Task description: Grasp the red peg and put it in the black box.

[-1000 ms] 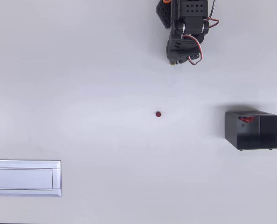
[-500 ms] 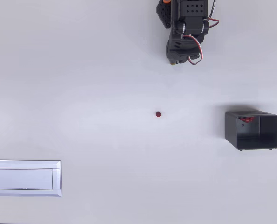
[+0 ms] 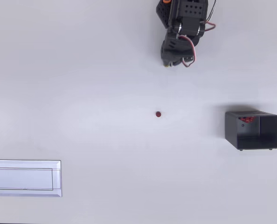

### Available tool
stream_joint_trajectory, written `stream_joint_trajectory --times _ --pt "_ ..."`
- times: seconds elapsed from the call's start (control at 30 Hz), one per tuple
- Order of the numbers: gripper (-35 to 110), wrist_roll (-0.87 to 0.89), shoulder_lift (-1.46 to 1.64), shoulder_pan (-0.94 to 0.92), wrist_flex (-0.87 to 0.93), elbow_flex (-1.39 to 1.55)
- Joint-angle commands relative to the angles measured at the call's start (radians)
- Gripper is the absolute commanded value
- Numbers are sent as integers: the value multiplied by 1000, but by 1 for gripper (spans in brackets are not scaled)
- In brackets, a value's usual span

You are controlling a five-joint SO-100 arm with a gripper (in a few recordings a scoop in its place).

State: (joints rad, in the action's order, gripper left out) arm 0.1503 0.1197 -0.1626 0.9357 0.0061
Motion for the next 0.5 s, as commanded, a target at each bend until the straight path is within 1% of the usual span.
stream_joint_trajectory --times 0.0,0.23,0.47 --pt "5 18 235 -31 -270 9" --pt "6 49 456 -60 -563 17" --pt "11 61 709 -103 -897 21"
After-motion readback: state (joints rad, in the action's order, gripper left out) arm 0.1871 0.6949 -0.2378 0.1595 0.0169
